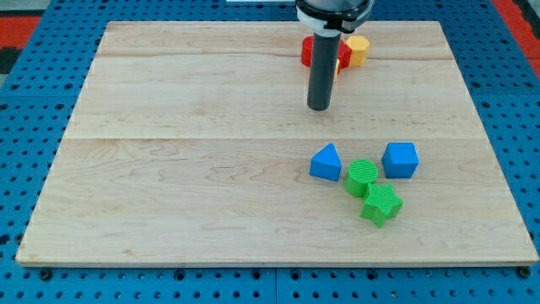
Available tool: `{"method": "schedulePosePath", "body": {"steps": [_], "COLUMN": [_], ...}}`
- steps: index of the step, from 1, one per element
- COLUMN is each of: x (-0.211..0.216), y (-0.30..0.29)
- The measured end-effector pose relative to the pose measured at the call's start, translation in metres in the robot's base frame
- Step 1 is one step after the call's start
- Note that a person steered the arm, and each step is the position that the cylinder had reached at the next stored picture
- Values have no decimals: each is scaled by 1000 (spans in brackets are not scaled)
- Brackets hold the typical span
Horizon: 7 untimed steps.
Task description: Move the blue cube into the green blocks
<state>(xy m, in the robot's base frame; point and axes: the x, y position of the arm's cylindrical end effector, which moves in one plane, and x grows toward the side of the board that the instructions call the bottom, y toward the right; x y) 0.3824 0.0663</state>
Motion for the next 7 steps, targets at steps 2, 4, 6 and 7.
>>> {"method": "schedulePosePath", "body": {"steps": [2,4,6,7], "x": [38,53,90,87], "y": [50,57,58,111]}}
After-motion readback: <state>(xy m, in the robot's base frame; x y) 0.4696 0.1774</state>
